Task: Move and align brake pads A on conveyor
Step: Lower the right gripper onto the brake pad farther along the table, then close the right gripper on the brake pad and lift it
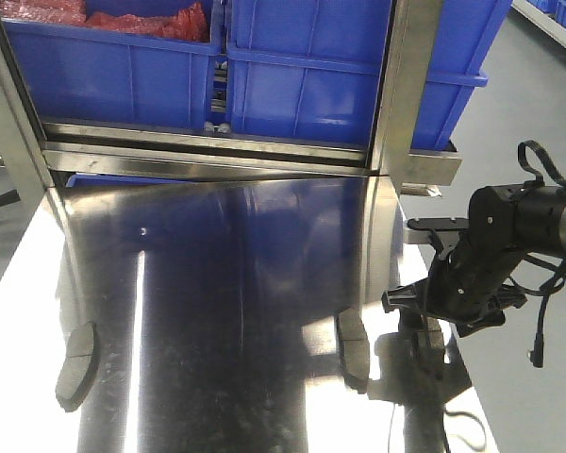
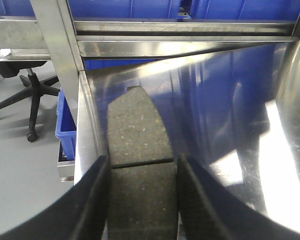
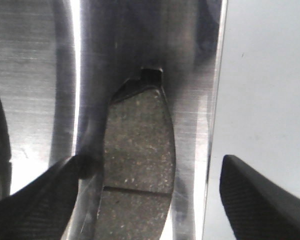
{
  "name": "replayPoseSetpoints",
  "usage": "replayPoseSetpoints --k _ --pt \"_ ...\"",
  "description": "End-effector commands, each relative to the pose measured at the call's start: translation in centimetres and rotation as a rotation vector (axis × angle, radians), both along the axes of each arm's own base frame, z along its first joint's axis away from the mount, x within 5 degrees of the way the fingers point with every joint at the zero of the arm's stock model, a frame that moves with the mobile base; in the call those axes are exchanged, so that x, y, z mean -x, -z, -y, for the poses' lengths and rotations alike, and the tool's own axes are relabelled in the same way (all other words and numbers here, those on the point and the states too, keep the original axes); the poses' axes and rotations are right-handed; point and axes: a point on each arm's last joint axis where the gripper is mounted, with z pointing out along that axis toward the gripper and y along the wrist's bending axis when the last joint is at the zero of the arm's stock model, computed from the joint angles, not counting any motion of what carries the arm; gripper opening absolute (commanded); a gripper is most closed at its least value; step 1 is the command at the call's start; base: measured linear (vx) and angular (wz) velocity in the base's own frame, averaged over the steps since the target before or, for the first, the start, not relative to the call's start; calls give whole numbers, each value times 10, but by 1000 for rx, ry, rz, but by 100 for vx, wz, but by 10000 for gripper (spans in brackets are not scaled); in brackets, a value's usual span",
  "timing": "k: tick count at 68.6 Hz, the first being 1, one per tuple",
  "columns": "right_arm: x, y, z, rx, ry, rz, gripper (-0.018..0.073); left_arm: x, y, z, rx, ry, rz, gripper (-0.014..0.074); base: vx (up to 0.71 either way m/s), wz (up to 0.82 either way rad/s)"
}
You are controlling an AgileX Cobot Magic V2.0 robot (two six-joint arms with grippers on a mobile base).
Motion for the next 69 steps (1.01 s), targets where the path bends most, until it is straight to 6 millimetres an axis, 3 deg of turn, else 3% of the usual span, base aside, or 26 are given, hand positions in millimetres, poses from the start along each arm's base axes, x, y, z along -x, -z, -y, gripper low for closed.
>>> replayPoseSetpoints --k 1,24,42,69 --pt "-6 -21 0 -10 -11 90 512 -2 -18 0 12 -8 120 72 0 0" --pt "-7 -11 0 -1 -17 55 410 -2 -18 0 12 -8 120 72 0 0" --pt "-7 -14 0 -3 -19 67 334 -2 -18 0 12 -8 120 72 0 0" --pt "-7 -14 0 -1 -27 66 62 -2 -18 0 12 -8 120 72 0 0"
